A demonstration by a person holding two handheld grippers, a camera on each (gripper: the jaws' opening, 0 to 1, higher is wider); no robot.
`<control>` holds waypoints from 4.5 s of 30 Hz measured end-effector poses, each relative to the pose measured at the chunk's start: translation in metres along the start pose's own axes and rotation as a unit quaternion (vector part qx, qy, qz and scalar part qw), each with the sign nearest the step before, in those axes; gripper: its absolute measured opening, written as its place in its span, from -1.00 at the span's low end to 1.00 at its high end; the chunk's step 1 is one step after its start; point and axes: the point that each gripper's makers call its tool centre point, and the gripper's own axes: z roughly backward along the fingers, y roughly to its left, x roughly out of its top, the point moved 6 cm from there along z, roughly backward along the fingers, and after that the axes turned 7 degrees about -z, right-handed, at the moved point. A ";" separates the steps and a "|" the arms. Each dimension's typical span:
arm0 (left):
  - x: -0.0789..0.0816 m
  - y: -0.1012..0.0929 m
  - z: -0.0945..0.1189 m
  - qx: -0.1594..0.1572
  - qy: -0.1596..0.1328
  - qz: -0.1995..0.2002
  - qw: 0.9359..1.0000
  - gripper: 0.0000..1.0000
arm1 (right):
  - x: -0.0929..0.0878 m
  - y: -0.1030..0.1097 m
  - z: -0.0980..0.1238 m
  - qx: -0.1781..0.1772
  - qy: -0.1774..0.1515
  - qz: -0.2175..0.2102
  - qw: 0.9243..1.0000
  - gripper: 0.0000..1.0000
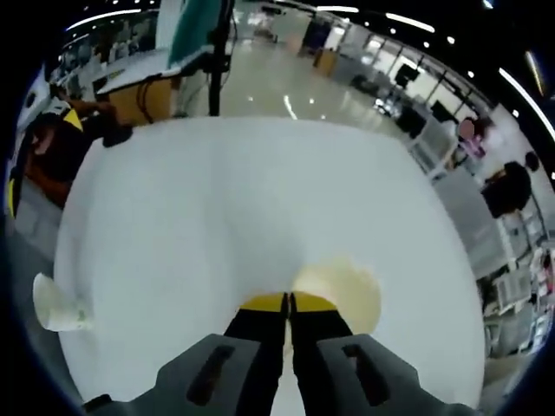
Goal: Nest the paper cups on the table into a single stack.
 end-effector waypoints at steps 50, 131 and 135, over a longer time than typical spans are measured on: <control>0.037 -0.019 -0.004 -0.030 -0.031 -0.035 0.998 0.87 | 0.024 0.059 0.123 -0.014 -0.080 0.058 0.995 -1.00; 0.040 -0.014 -0.001 -0.029 -0.038 -0.032 0.998 0.87 | 0.003 0.200 0.193 0.076 -0.096 0.078 0.989 -1.00; 0.037 -0.013 0.000 -0.029 -0.035 -0.032 0.998 0.86 | 0.000 0.208 0.192 0.085 -0.090 0.084 0.989 -1.00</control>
